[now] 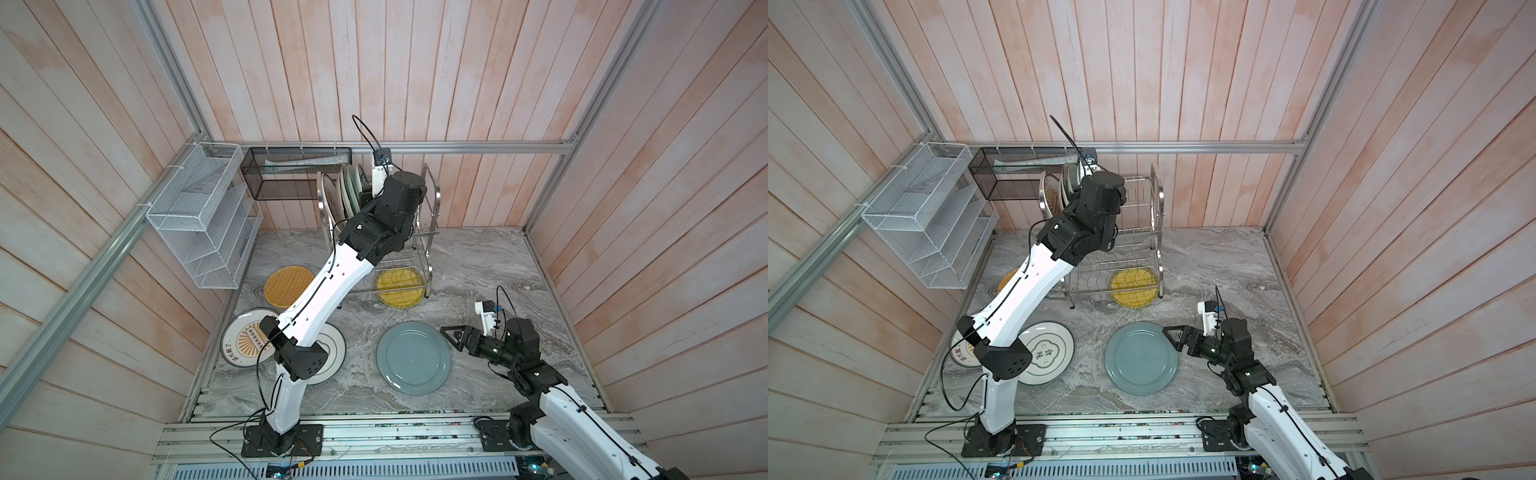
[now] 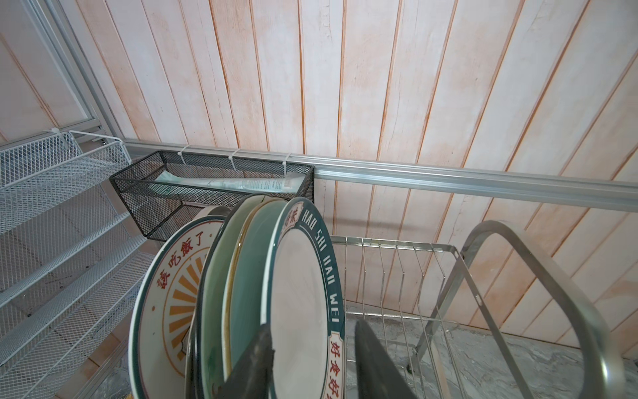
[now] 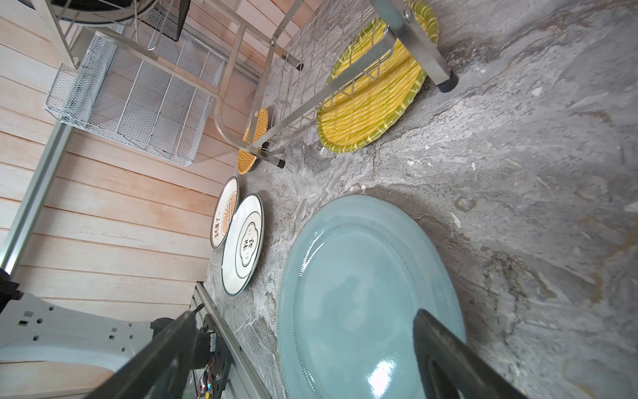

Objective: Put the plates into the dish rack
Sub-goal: 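Open the left gripper and pull back from the rack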

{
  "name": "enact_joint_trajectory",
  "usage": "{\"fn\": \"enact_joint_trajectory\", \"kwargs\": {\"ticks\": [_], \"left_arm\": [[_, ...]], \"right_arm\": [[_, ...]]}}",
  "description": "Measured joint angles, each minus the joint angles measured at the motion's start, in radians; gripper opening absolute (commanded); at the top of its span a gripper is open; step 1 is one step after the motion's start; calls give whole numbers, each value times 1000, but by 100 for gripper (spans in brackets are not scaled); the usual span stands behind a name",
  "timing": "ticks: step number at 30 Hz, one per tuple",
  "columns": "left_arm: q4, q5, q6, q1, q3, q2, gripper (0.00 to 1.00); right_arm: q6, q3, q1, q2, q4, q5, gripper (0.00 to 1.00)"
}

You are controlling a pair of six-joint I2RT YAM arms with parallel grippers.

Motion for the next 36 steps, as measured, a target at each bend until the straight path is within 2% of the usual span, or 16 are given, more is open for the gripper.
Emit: {"fn": "enact_joint_trajectory", "kwargs": {"ticks": [16,26,30,36], "left_arm": [[-3,98,-3,0,0,-52,46],[-37,234,-50,17,-14,-111,50],[-45,302,-71,21,-43,-151,58],[-48,425,-97,21,-156,-242,75]], "right_arm": [[-5,0,0,0,-6,26,98],[-11,-5,1,-7,-16,34,98],[-12,-6,1,-10,-19,41,98],[-15,-6,1,-11,-23,45,98]]}}
